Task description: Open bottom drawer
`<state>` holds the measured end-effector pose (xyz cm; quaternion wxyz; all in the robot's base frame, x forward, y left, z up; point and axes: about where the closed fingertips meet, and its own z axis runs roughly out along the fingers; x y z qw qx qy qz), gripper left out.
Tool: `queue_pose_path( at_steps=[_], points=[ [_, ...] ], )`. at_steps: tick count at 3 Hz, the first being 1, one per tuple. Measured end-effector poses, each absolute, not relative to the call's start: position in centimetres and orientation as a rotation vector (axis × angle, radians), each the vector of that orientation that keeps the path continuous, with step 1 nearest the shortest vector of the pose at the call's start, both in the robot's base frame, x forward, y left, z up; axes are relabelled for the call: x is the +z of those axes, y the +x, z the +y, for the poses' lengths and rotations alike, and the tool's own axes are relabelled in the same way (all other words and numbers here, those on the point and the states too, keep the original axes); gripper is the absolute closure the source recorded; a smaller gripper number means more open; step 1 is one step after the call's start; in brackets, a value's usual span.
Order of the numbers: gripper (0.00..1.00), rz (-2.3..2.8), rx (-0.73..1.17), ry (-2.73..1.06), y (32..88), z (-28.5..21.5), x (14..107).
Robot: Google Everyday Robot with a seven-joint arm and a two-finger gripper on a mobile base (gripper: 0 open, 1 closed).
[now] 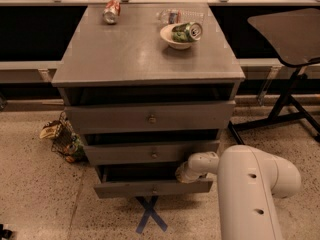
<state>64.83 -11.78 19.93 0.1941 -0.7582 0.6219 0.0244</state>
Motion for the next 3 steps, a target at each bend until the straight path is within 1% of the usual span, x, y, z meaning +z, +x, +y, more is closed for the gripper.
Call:
queue_pose_path(
  at_steps=[2,3],
  points=[
    [1.00,1.744,0.068,-2.126,64.83,-11.78,19.94],
    [0.75,1.744,0.068,-2.126,64.83,-11.78,19.93]
  ],
)
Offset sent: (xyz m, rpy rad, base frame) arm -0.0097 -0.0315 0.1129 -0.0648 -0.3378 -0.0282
